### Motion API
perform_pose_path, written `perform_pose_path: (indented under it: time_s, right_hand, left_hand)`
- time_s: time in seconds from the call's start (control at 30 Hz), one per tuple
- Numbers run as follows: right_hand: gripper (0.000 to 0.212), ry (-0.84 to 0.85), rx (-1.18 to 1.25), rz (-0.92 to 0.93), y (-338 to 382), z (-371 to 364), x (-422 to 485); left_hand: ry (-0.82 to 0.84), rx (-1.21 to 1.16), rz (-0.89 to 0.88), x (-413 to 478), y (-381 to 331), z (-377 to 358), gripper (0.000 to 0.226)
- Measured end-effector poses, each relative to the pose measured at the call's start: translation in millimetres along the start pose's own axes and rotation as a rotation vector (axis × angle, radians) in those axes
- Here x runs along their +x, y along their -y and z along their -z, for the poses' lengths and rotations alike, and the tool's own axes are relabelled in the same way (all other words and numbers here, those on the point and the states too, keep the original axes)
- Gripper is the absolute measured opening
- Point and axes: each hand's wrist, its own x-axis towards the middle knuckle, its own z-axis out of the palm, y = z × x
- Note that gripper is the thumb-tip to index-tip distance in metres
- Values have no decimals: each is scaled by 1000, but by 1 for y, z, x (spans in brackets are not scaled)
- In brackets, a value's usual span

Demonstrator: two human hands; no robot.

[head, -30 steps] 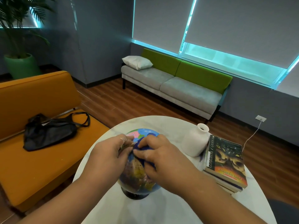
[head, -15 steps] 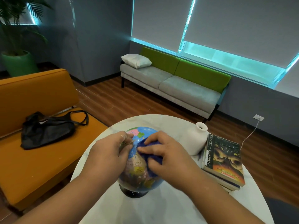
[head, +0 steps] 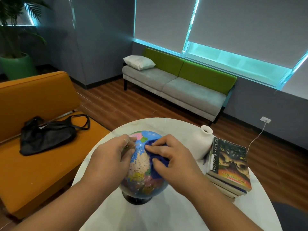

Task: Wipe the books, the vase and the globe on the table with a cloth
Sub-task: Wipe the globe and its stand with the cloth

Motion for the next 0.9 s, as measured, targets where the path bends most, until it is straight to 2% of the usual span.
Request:
perform_pose_path:
  time_s: [0.1,0.17,0.27,0.4,0.47,0.57,0.67,0.73,0.77,0.83,0.9]
  right_hand:
    - [31,-176,212,-229,-11,-1,9]
    - [27,-236,325,-404,-20,0,14]
    - [19,-235,492,-626,-39,-3,12]
    - [13,-212,511,-791,-52,-5,1]
    - [16,-198,448,-737,-49,-5,-7]
    - [23,-226,215,-436,-27,-4,-21]
    - [36,-185,199,-130,-6,-8,-28]
    - [35,-173,216,-47,-3,-13,-31]
    - [33,-208,242,-29,-4,-16,-30]
    - [30,-384,353,-99,-16,-22,-32]
    - [29,-516,510,-324,-36,-30,-32]
  left_hand:
    - [-10,7,3,-1,-1,0,16]
    - [-24,38,-26,-2,-1,0,14]
    - [-40,124,-34,-2,-3,5,11]
    - [-43,114,21,-5,-6,7,6]
    - [-36,72,58,-5,-8,6,5]
    - [-29,42,113,0,-5,6,11]
    - [-12,-18,113,4,-2,5,18]
    - [9,-8,64,7,-3,3,20]
    - [3,-5,50,8,-2,5,21]
    - [28,16,7,12,-2,6,21]
    - [51,24,-24,15,-2,7,21]
